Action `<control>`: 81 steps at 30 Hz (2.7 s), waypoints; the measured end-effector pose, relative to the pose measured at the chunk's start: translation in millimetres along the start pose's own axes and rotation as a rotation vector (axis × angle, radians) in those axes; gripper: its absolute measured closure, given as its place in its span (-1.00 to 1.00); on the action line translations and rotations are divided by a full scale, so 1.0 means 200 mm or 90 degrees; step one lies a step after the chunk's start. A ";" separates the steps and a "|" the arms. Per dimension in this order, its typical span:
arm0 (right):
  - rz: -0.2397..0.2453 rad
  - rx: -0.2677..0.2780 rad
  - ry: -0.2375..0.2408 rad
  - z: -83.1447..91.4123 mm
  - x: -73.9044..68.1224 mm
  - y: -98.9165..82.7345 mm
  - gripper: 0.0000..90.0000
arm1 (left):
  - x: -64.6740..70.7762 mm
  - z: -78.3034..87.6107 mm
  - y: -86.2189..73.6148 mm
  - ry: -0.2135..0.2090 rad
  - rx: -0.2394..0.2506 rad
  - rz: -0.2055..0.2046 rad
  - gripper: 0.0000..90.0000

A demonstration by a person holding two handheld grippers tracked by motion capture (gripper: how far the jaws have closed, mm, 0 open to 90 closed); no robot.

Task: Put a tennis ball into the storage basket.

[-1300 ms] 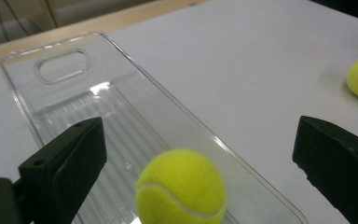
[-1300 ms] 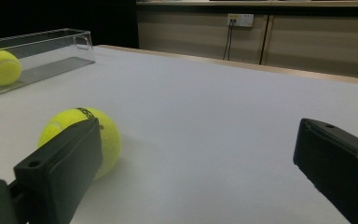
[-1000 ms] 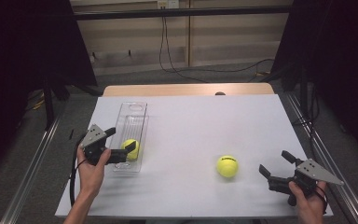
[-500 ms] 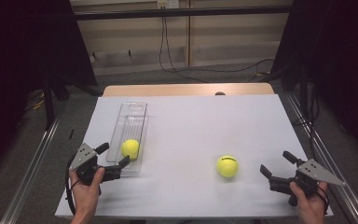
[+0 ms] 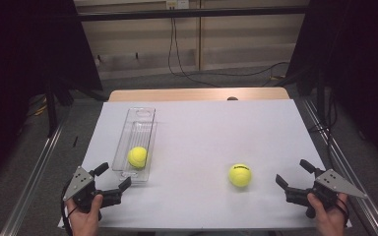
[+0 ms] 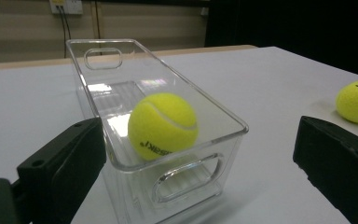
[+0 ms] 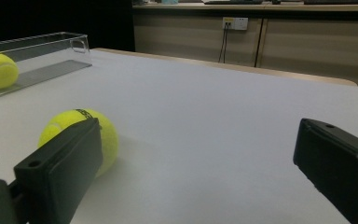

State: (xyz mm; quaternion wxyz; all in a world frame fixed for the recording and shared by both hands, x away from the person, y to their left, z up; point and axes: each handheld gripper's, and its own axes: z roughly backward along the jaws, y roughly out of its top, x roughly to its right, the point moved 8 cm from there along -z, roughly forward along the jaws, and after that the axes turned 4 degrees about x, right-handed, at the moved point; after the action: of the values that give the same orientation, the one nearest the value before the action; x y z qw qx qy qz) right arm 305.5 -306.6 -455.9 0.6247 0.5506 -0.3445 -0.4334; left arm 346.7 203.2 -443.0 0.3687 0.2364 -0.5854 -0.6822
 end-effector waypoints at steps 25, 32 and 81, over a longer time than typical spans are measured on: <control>-0.004 -0.002 0.000 0.01 0.01 -0.01 -0.98 | 0.17 -0.15 0.04 -0.172 -0.035 -0.012 -0.93; 0.003 -0.001 0.002 0.02 0.00 -0.01 -0.98 | 0.24 -0.20 0.04 -0.217 -0.050 -0.016 -0.94; 0.004 -0.004 0.010 -0.01 -0.01 -0.01 -0.98 | 0.69 -0.66 0.17 -0.348 -0.106 -0.081 -0.95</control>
State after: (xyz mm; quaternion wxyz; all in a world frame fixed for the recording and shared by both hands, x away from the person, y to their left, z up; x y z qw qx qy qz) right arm 305.4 -303.6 -457.1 0.6304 0.5512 -0.3397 -0.4281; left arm 370.0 11.9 -422.1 0.1722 0.0490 -0.5887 -0.7882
